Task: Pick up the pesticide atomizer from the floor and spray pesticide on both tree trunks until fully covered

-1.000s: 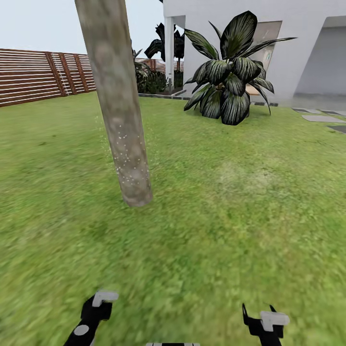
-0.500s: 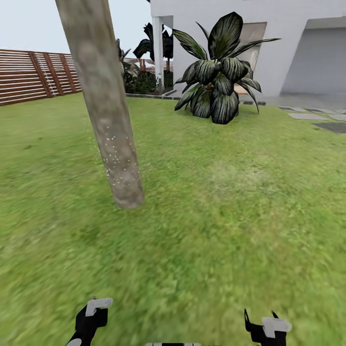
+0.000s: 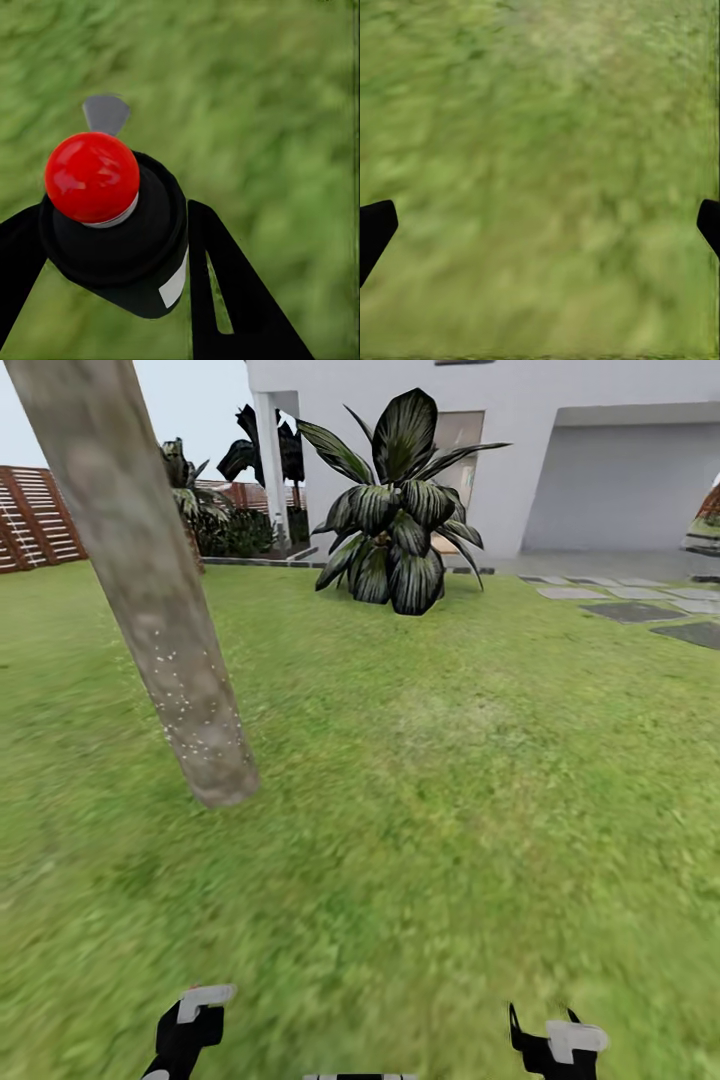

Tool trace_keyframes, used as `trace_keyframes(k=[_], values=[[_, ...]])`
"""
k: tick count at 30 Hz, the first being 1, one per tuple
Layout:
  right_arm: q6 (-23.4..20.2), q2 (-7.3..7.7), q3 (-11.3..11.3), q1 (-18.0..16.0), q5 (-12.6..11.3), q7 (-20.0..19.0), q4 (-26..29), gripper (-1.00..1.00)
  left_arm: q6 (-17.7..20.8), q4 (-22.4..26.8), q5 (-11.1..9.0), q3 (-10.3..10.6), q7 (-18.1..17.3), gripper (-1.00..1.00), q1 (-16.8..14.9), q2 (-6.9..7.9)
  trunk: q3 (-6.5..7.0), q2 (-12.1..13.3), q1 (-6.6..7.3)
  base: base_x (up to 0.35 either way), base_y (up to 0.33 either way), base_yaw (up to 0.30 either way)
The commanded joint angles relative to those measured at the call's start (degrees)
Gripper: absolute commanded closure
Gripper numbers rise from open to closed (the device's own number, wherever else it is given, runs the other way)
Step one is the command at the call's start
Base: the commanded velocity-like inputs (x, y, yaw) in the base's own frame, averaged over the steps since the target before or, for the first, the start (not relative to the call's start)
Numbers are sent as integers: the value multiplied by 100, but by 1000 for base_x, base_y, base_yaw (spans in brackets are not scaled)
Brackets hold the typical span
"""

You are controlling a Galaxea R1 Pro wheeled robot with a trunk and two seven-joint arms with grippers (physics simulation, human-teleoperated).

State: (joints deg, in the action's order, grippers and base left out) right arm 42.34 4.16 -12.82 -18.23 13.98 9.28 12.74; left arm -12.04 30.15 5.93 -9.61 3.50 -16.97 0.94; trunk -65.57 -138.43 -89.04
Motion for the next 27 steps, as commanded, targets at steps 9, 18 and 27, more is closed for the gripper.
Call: trace_keyframes(k=[9,18,27], values=[[0,-7,-1,3,0,4,0,-100,0,3,-2,2,1,100,23,-6,54,120,66,0,0,-300],[-3,-12,-1,2,0,4,-4,-100,-67,-17,30,20,71,100,41,-50,54,120,66,-164,-100,-300],[1,-21,-1,1,0,2,-9,-100,-70,-9,38,12,72,100,42,-50,54,120,66,-278,-165,-300]])
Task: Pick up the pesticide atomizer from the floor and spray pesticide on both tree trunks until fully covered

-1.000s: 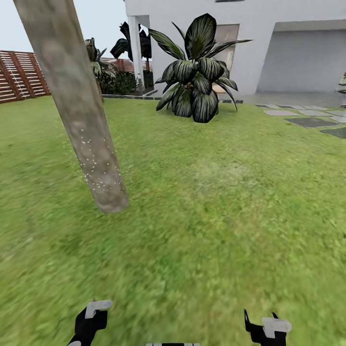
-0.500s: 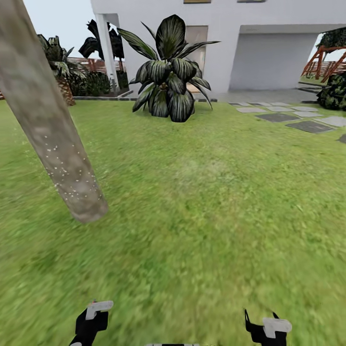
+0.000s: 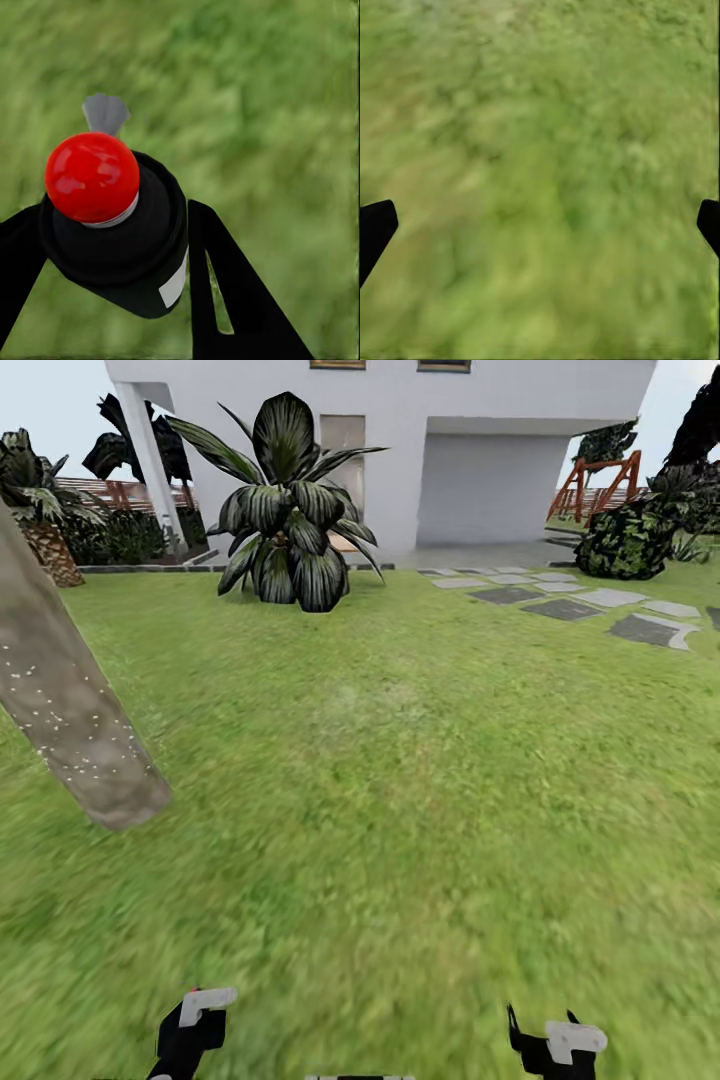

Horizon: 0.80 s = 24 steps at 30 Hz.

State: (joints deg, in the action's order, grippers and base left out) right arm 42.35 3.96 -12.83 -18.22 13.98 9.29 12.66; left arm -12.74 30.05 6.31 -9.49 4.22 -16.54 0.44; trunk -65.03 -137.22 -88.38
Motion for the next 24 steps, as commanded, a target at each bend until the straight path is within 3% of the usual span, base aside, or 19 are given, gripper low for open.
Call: trace_keyframes(k=[1,24], values=[[1,0,0,0,0,-1,0,-100,0,0,0,4,0,100,1,0,0,0,0,-278,-167,-300],[1,0,0,1,-1,2,0,-100,0,1,2,9,0,100,-1,-3,0,0,0,-240,-197,-300]])
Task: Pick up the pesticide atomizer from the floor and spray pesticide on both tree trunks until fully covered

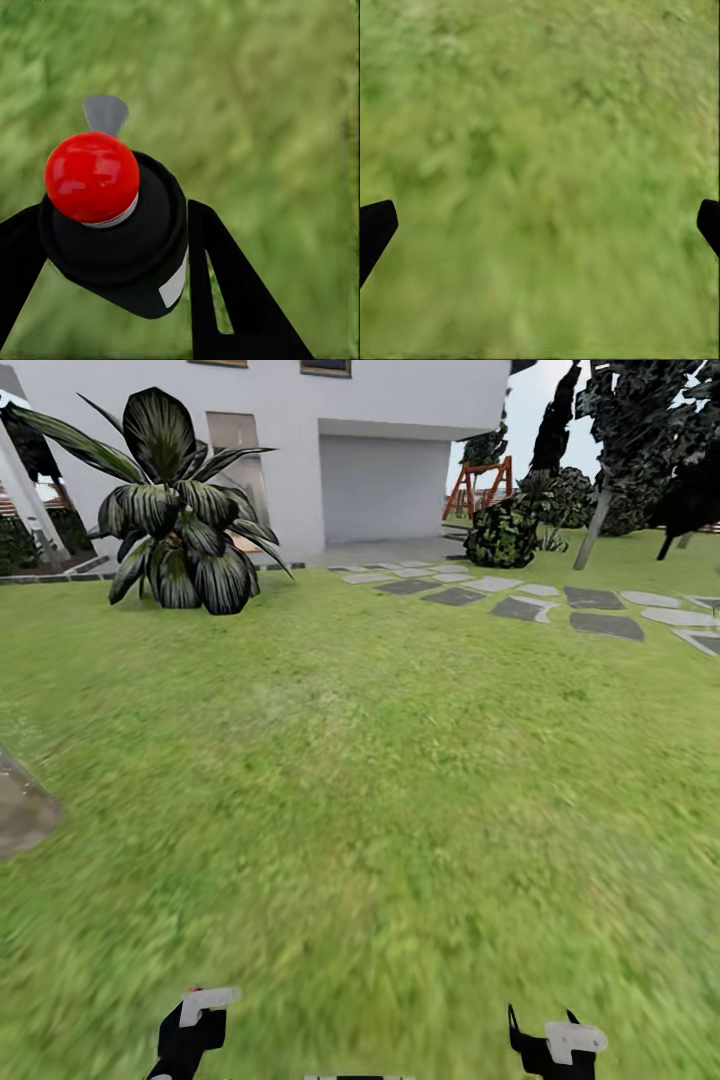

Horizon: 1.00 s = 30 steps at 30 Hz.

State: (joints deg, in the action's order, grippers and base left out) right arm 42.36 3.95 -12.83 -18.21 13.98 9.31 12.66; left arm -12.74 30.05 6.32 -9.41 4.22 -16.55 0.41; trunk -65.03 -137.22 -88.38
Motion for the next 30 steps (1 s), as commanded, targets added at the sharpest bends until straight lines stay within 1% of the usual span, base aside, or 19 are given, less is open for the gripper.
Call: trace_keyframes(k=[1,12,30], values=[[-1,0,0,-1,0,0,0,-100,0,1,0,0,0,100,0,1,0,0,0,-193,-229,-300],[0,0,0,-1,1,0,0,-100,0,1,0,9,0,100,0,-2,0,0,0,-161,-241,-300],[-2,0,8,1,3,-7,0,-100,8,1,0,-1,0,100,1,3,0,0,0,-105,-263,-300]])
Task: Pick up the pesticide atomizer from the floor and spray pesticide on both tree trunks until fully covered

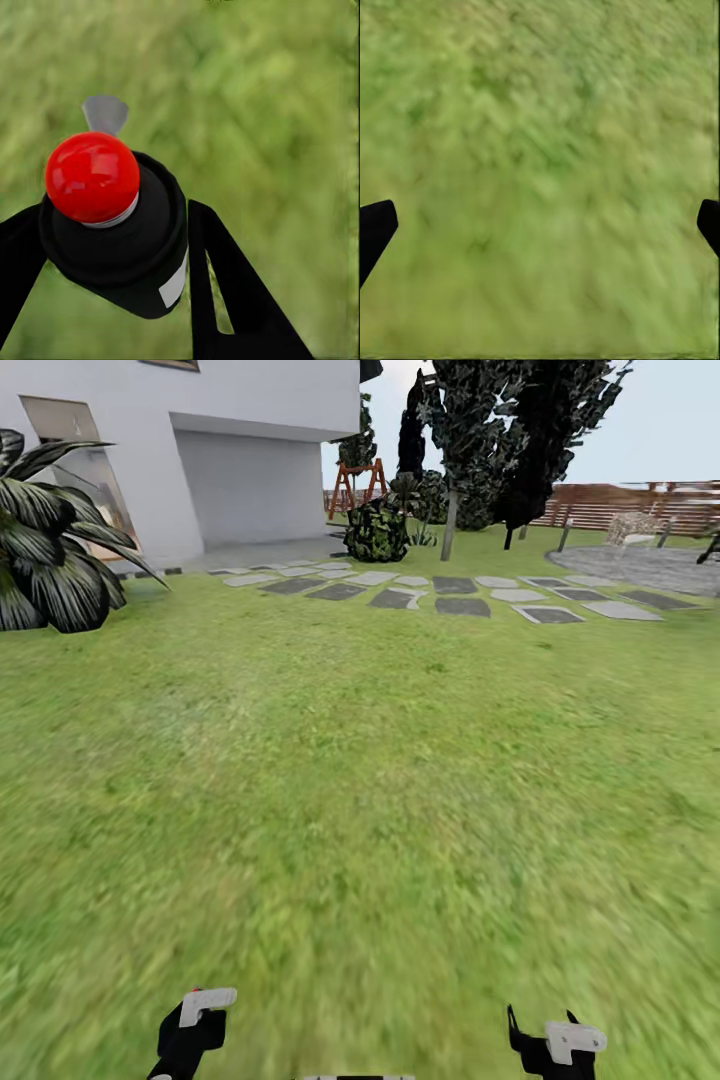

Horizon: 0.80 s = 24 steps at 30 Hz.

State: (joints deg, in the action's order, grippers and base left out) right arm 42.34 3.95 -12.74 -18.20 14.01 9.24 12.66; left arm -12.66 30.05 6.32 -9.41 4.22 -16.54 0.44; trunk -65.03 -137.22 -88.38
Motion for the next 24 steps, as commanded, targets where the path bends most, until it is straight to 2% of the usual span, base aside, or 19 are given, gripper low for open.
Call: trace_keyframes(k=[1,24], values=[[0,0,0,0,2,3,0,-100,0,0,0,1,0,100,0,0,0,0,0,-94,-266,-300],[0,0,-1,0,-1,0,0,-100,0,9,0,1,0,100,0,0,0,0,0,-89,-268,-300]])
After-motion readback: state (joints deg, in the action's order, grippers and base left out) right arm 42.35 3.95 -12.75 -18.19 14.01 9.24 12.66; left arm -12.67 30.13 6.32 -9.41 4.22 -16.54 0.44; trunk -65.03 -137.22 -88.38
